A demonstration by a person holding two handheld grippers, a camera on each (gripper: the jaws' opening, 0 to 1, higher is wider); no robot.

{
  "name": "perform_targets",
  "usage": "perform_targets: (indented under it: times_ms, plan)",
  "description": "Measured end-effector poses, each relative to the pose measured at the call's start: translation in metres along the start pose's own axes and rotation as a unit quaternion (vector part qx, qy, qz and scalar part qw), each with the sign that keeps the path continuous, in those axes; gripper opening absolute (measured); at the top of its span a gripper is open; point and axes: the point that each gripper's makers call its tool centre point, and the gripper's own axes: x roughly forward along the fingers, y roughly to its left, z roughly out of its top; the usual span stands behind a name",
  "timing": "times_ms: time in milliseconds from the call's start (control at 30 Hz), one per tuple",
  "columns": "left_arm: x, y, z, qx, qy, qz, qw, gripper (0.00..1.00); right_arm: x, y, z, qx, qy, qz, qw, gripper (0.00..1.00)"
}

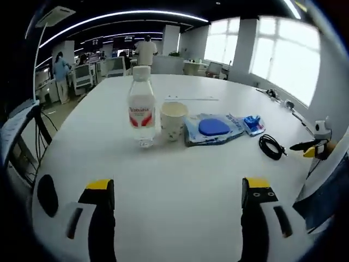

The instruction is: Arrange the tabletop items into an orderly group along one side of the table until the central work area is clear of visible clutter.

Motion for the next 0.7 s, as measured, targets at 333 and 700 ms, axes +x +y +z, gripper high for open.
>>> perform_targets:
  times_ms: [333,700]
  plan:
    - [-0.009,-0.004,-0.015,-0.032,0.007,0.001,0.9995,1.0,0.006,0.0,-0.016,-0.006,0.05,-0.009,0.9987,0.86]
    - [-0.001,0.002,-0.01,-0.031,0.006,0.007,0.9995,1.0,0.003,-0.004,-0.018,-0.002,0.061,-0.018,0.998,0.86]
